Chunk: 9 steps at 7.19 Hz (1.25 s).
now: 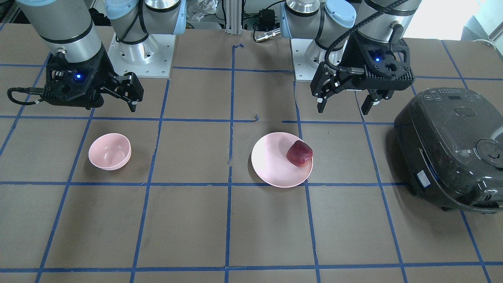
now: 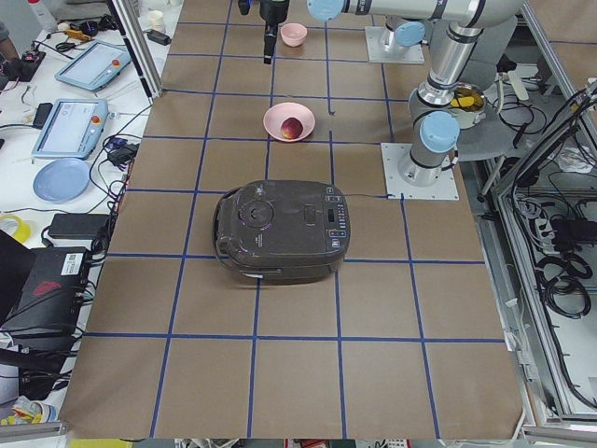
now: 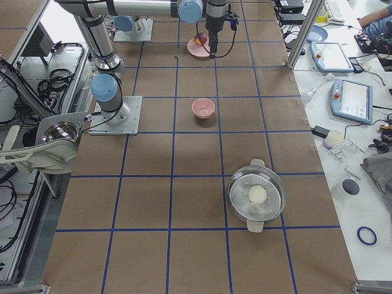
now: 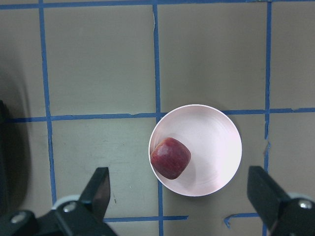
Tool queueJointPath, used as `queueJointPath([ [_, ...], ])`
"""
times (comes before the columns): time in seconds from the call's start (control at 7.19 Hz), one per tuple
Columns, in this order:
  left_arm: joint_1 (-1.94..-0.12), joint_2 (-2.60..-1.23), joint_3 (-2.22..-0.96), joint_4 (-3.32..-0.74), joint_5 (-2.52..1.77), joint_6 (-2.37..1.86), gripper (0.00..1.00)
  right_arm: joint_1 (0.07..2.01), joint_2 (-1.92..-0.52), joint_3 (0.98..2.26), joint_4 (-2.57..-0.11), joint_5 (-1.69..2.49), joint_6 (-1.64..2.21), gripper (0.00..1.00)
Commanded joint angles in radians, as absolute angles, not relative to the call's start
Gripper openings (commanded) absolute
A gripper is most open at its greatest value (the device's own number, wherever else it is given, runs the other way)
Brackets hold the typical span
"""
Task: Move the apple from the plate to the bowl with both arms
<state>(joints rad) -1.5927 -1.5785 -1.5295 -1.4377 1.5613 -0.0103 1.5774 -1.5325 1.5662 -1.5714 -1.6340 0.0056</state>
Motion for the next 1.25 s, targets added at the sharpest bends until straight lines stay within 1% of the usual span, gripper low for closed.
queueJointPath([
  [0.0,-1.594,-1.578,-1.531,-1.439,1.562,-0.011,1.00,1.575,-1.529,1.566,-1.575,-1.634,-0.003,1.00],
  [0.28,-1.594,-1.578,-1.531,-1.439,1.563,-0.009,1.00,1.536,-1.529,1.566,-1.565,-1.632,-0.030,1.00],
  [0.56,-1.594,-1.583,-1.531,-1.439,1.562,-0.011,1.00,1.455,-1.525,1.577,-1.566,-1.621,-0.182,1.00],
  [0.83,-1.594,-1.585,-1.537,-1.439,1.560,-0.008,1.00,1.376,-1.516,1.632,-1.591,-1.615,-0.262,1.00],
  [1.11,-1.594,-1.588,-1.549,-1.433,1.552,-0.008,1.00,1.367,-1.487,1.696,-1.676,-1.615,-0.346,1.00],
])
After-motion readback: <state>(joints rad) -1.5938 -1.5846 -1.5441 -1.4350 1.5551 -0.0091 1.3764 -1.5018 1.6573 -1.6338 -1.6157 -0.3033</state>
